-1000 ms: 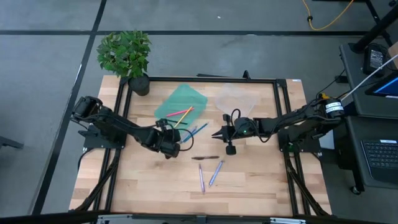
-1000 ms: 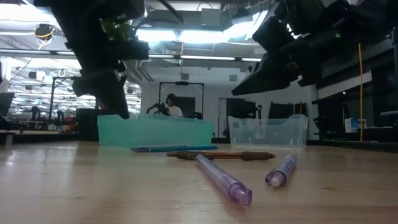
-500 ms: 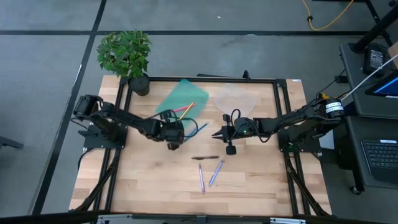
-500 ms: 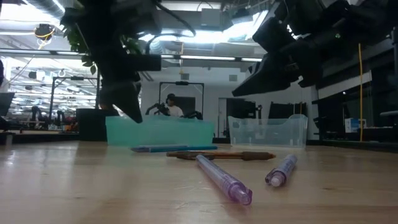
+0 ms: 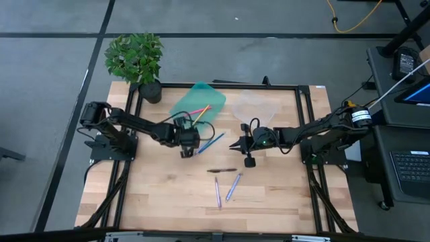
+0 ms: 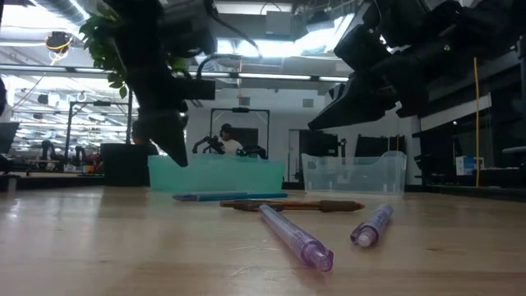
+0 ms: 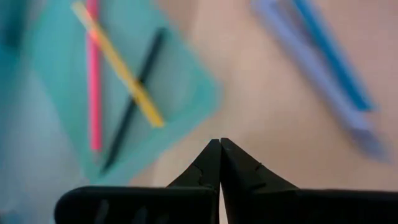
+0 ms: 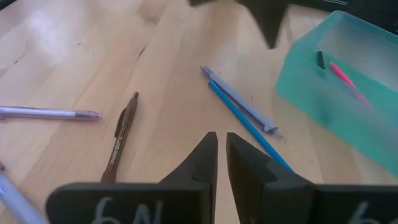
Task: Sort pens & pencils
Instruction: Put the blue pencil into the blue bin
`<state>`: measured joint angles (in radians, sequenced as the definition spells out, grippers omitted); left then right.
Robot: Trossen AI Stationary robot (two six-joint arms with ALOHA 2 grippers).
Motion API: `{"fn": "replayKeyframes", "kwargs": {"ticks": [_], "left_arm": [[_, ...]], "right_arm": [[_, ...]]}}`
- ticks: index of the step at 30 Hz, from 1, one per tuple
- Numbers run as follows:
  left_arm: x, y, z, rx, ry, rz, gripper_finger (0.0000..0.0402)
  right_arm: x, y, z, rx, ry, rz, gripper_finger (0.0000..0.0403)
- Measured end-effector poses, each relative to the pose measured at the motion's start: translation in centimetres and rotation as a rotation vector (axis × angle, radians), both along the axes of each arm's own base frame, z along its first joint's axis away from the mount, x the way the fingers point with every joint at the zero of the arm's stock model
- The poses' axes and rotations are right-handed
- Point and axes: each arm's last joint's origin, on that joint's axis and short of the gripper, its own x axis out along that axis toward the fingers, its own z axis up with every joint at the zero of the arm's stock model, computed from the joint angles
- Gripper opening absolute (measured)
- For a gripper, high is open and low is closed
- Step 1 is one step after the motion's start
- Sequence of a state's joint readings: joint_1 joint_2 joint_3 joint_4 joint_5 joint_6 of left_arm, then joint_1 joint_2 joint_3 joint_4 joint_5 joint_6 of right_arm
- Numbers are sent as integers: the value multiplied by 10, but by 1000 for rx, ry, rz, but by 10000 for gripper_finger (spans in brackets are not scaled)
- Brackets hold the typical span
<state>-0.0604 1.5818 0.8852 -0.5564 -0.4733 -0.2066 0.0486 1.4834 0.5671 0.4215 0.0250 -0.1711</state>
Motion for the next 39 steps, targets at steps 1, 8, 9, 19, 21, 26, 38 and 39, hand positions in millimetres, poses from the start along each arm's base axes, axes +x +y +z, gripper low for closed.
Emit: {"fn": "replayKeyframes", "kwargs": {"ticks": [1, 8, 9, 19, 21, 26, 38, 39], "left_arm": [[0, -6, 0, -8, -5, -23, 0], [-6, -47, 14, -51, -109, -112, 0], [-6, -52, 18, -59, -145, -126, 0], [14, -60, 14, -26, -285, -158, 0], [22, -58, 8, -5, -297, -186, 0], [31, -46, 1, 39, -299, -163, 0], [42, -32, -2, 87, -331, -180, 0], [44, -32, -5, 89, -328, -190, 0]], "right_arm": [[0, 0, 0, -4, 0, 2, 37], [0, 0, 0, -19, 0, 11, 37], [0, 0, 0, -19, 0, 11, 37], [0, 1, 0, -1, -2, 5, 37], [0, 1, 0, 4, -1, 2, 37], [0, 1, 0, 4, -1, 2, 37], [0, 1, 0, -2, 0, -4, 37], [0, 1, 0, -3, 0, -6, 37]]}}
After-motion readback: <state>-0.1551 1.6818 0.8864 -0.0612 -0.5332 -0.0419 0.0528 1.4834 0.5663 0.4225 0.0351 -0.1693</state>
